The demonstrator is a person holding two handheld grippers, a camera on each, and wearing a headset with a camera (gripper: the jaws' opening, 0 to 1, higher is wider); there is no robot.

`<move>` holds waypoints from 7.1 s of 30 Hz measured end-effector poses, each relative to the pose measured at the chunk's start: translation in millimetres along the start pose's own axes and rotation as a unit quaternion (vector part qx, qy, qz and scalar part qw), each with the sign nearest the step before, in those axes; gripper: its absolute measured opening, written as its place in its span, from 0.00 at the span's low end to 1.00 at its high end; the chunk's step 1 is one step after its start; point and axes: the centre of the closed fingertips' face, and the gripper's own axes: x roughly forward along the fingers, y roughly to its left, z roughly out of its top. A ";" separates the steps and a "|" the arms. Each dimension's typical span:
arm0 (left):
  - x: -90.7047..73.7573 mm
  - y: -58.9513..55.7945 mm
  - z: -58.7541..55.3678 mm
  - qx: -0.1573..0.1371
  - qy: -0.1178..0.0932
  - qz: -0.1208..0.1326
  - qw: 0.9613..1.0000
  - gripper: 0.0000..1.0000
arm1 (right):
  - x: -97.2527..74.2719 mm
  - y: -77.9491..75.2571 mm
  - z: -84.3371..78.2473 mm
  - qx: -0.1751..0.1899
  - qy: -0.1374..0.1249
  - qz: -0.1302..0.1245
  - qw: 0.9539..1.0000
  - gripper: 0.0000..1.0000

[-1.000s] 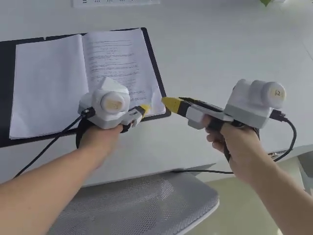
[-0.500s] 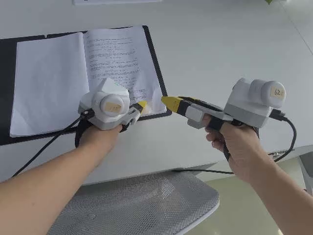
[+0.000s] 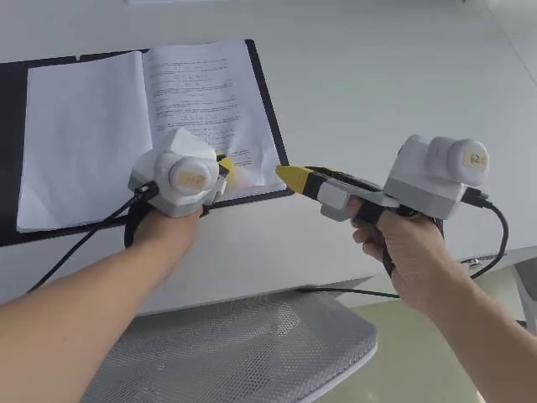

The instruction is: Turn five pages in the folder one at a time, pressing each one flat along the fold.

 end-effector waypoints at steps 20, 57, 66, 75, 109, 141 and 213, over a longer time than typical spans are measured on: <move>0.3 2.4 -1.1 -0.026 0.003 0.003 1.000 0.00 | 47.0 16.3 -42.2 0.223 0.027 0.029 0.974 0.26; -1.9 1.0 -0.5 -0.052 0.000 -0.002 0.999 0.00 | 67.6 -20.6 -54.0 0.407 0.006 -0.045 0.913 0.00; -3.5 2.3 1.5 -0.081 0.006 -0.012 0.997 0.00 | 65.9 -17.3 -51.3 0.394 -0.009 -0.053 0.917 0.00; -24.8 15.1 15.2 -0.114 -0.019 -0.011 0.993 0.12 | 64.5 -5.5 -35.6 0.359 -0.030 -0.038 0.932 0.00; -167.2 118.5 6.5 -0.249 -0.085 0.065 0.963 0.23 | 73.4 92.8 -1.0 0.108 -0.035 0.063 0.992 0.00; -274.1 175.5 -36.7 -0.274 -0.086 0.112 0.951 0.27 | 158.2 181.2 -71.9 -0.020 0.096 0.111 0.989 0.00; -168.4 151.0 -122.8 -0.183 0.026 0.007 0.983 0.00 | 189.2 91.5 -34.5 -0.011 0.085 0.067 0.994 0.00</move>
